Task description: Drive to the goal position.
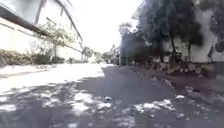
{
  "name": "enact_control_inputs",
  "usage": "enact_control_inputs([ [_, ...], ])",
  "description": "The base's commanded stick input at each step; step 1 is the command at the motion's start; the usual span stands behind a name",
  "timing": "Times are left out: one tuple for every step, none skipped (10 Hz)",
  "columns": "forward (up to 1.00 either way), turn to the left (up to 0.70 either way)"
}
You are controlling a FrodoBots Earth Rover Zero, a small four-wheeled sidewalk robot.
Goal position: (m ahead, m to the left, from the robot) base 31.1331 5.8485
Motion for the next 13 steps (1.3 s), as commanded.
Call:
enact_control_inputs([
  [1.0,0.0],
  [1.0,0.0],
  [1.0,0.0],
  [1.0,0.0],
  [1.0,0.0],
  [1.0,0.0],
  [1.0,0.0],
  [1.0,0.0],
  [1.0,0.0],
  [1.0,0.0],
  [1.0,0.0],
  [1.0,0.0],
  [1.0,-0.4],
])
